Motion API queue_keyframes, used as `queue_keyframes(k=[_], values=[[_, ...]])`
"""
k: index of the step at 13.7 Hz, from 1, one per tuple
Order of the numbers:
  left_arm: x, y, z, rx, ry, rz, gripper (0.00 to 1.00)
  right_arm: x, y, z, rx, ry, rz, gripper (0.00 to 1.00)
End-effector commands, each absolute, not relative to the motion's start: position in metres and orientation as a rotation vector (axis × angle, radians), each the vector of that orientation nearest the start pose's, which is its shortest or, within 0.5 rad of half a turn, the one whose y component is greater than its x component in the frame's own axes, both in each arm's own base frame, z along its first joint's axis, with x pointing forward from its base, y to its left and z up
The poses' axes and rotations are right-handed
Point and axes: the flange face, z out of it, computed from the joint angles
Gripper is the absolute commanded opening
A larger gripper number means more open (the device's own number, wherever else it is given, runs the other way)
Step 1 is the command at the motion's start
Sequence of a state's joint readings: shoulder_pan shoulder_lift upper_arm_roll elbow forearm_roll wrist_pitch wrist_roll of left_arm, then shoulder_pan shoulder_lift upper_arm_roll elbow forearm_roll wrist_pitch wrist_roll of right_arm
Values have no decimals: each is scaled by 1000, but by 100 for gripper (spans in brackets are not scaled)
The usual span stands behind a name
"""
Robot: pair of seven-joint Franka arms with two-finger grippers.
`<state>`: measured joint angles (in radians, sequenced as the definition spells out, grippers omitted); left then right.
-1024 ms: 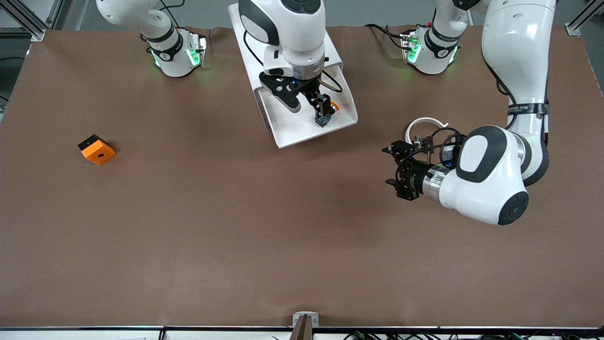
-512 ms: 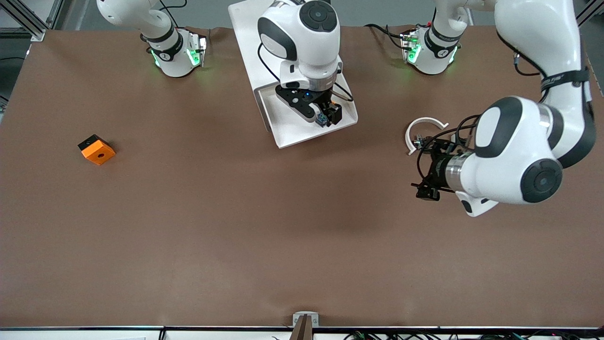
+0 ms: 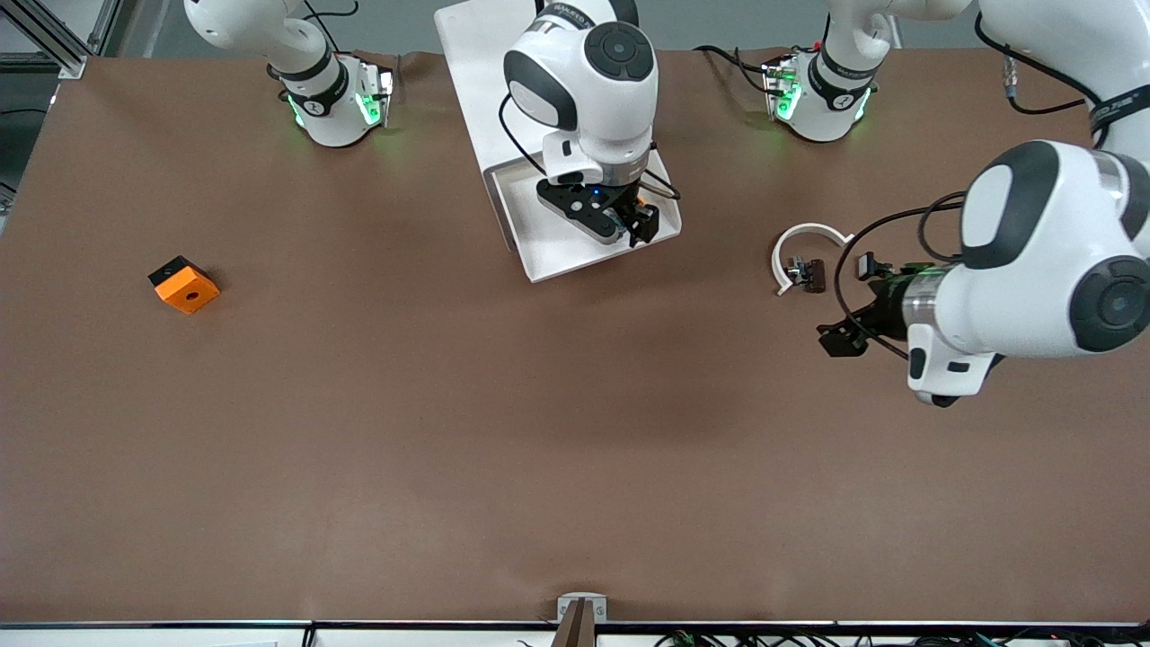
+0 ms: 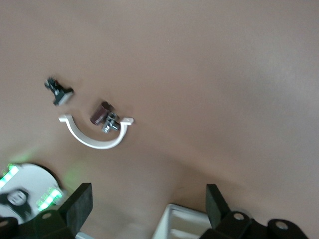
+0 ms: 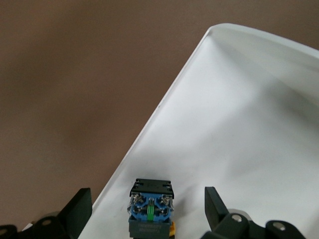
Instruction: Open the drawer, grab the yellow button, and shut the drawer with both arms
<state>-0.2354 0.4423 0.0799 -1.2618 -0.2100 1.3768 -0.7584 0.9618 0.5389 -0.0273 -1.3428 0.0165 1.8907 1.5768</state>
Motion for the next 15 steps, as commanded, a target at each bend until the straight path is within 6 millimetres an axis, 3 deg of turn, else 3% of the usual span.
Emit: queue_keyframes(k=[1,5,9,15], values=[[614,-120,502,-3033,-725,582,100,420,584,413,-2995,944,-26,100],[594,-107,506,-3072,-489,519,100,421,586,412,-2984,940,-31,100],[563,-98,492,-3155,-434,348,100,420,588,406,-2988,942,-30,100],[550,-121,459,-3192,-368,237,100,417,590,406,-2987,946,-23,100]])
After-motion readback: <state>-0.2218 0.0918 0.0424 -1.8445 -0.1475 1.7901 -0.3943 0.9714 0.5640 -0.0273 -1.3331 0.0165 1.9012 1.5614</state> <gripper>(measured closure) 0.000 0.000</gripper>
